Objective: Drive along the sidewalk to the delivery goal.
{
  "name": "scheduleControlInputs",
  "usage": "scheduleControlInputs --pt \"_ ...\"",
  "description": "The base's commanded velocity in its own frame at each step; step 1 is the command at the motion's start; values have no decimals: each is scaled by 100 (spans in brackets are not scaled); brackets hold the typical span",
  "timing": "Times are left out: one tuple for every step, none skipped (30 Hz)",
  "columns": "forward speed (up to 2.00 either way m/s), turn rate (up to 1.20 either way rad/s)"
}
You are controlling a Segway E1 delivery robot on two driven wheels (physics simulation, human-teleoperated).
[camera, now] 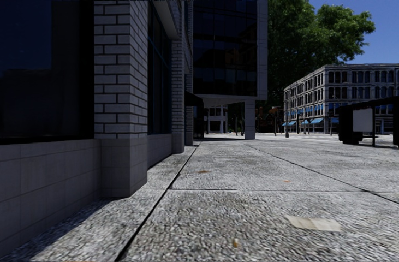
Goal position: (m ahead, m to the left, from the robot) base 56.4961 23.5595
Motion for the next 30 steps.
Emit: scheduleControlInputs --pt "117 -83" --pt "117 -43" --pt "117 0" --pt "117 0" --pt "120 0" --pt "120 0" --pt "200 0" --pt "200 0" --pt "200 0" --pt "200 0" --pt "200 0" --pt "200 0" --pt "200 0" --pt "200 0" --pt "200 0" --pt "200 0" --pt "200 0" --pt "200 0" --pt "200 0" --pt "200 0" --pt "200 0" --pt "200 0" --pt "200 0" --pt "200 0" --pt "200 0" --pt "200 0" --pt "200 0" --pt "200 0" --pt "200 0" --pt "200 0"
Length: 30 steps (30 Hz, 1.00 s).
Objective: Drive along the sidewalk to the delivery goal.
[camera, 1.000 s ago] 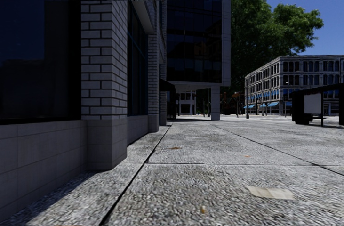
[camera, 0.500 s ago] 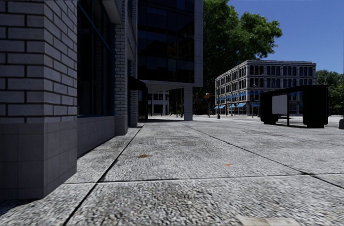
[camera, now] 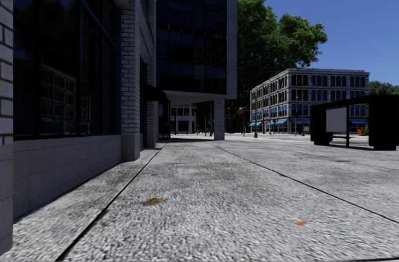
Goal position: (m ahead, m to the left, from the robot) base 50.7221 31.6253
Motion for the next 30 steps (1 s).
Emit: scheduleControlInputs --pt "200 0" --pt "200 0" --pt "200 0" --pt "200 0" --pt "200 0" --pt "200 0" --pt "200 0" --pt "200 0" --pt "200 0" --pt "200 0" --pt "200 0" --pt "200 0" --pt "200 0" --pt "200 0" --pt "200 0" --pt "200 1" --pt "200 5" --pt "200 5" --pt "200 7" --pt "200 10" --pt "200 11" --pt "200 11" --pt "200 12" --pt "200 12" --pt "200 14" --pt "200 14" --pt "200 17" --pt "200 19" --pt "200 19" --pt "200 20"
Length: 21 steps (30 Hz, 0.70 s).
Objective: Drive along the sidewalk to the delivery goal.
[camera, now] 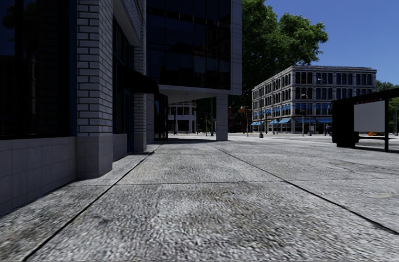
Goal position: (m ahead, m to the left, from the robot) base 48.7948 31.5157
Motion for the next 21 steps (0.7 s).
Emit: scheduleControlInputs --pt "200 20" --pt "200 20" --pt "200 20" --pt "200 20" --pt "200 20" --pt "200 20" --pt "200 11" --pt "200 0" --pt "200 0" --pt "200 0" --pt "200 0" --pt "200 0" --pt "200 0" --pt "200 0" --pt "200 0" --pt "200 0" --pt "200 0" --pt "200 0" --pt "200 0" --pt "200 0" --pt "200 0"
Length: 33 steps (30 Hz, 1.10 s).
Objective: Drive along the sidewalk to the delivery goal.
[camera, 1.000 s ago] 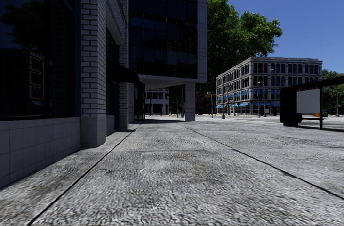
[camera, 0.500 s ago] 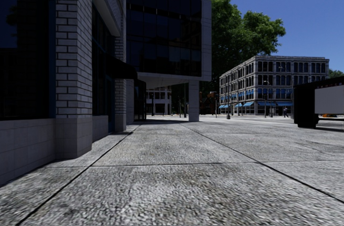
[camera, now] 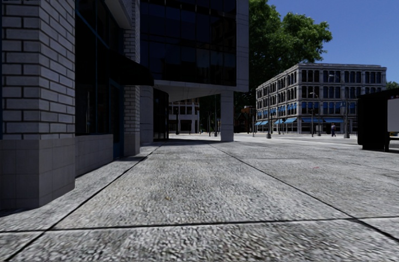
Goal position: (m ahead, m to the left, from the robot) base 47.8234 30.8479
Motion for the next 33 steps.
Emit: scheduleControlInputs --pt "200 0" --pt "200 0" --pt "200 0" --pt "200 0" --pt "200 0" --pt "200 0" --pt "200 0" --pt "200 0" --pt "200 0" --pt "200 0" --pt "200 0" --pt "200 0" --pt "200 0" --pt "200 0" --pt "200 0" --pt "200 0" --pt "200 0" --pt "200 0" --pt "200 0" --pt "200 0" --pt "200 0" --pt "200 0" --pt "200 0" --pt "200 0" --pt "200 0" --pt "200 0" --pt "200 0" --pt "200 0" --pt "200 0" --pt "200 0" --pt "200 0" --pt "200 0" --pt "200 0"
